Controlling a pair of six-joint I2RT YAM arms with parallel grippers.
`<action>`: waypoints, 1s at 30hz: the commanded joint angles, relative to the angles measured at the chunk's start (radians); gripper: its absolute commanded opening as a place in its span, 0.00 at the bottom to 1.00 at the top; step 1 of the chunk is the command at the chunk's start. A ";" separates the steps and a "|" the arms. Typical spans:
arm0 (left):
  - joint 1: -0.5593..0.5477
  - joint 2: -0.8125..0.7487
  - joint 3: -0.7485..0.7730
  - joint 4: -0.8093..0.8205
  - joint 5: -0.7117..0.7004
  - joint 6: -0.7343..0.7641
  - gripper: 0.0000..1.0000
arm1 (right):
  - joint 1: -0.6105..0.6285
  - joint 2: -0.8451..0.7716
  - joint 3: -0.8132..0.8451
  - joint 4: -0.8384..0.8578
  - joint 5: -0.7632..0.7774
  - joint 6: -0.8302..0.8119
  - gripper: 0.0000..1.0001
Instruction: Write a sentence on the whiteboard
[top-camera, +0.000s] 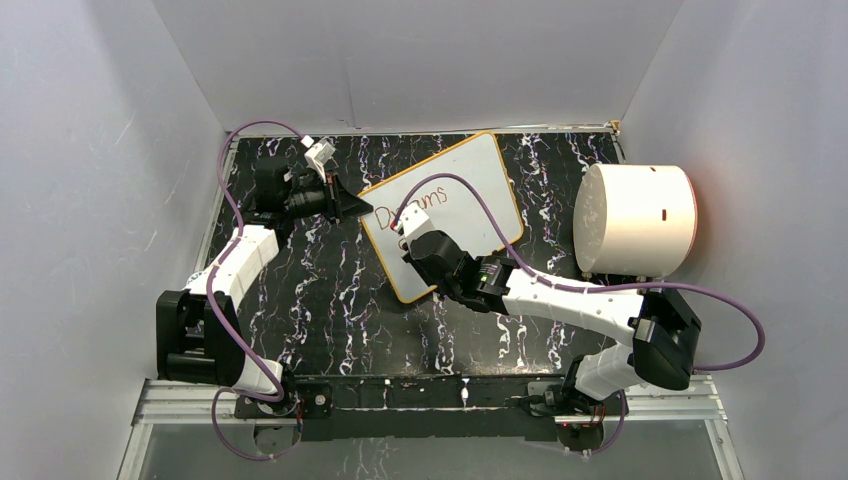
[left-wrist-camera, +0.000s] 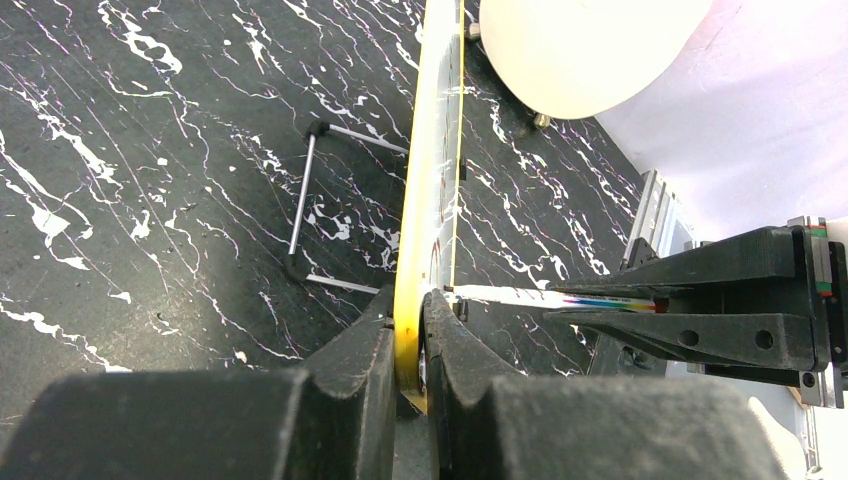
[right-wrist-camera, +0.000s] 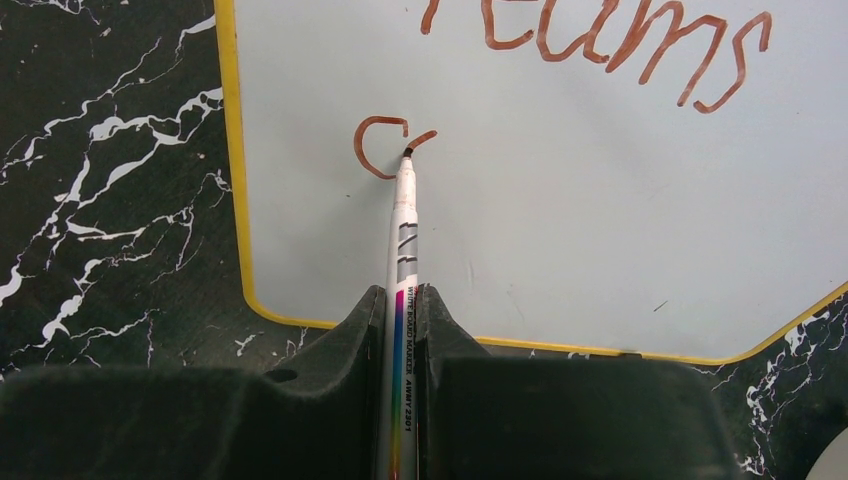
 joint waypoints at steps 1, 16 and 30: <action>-0.021 0.048 -0.024 -0.116 -0.112 0.090 0.00 | -0.003 -0.004 -0.005 -0.019 0.012 0.002 0.00; -0.021 0.050 -0.024 -0.117 -0.113 0.090 0.00 | -0.007 -0.014 -0.007 -0.048 0.046 -0.002 0.00; -0.021 0.051 -0.024 -0.117 -0.110 0.091 0.00 | -0.034 -0.031 -0.008 0.034 0.068 -0.006 0.00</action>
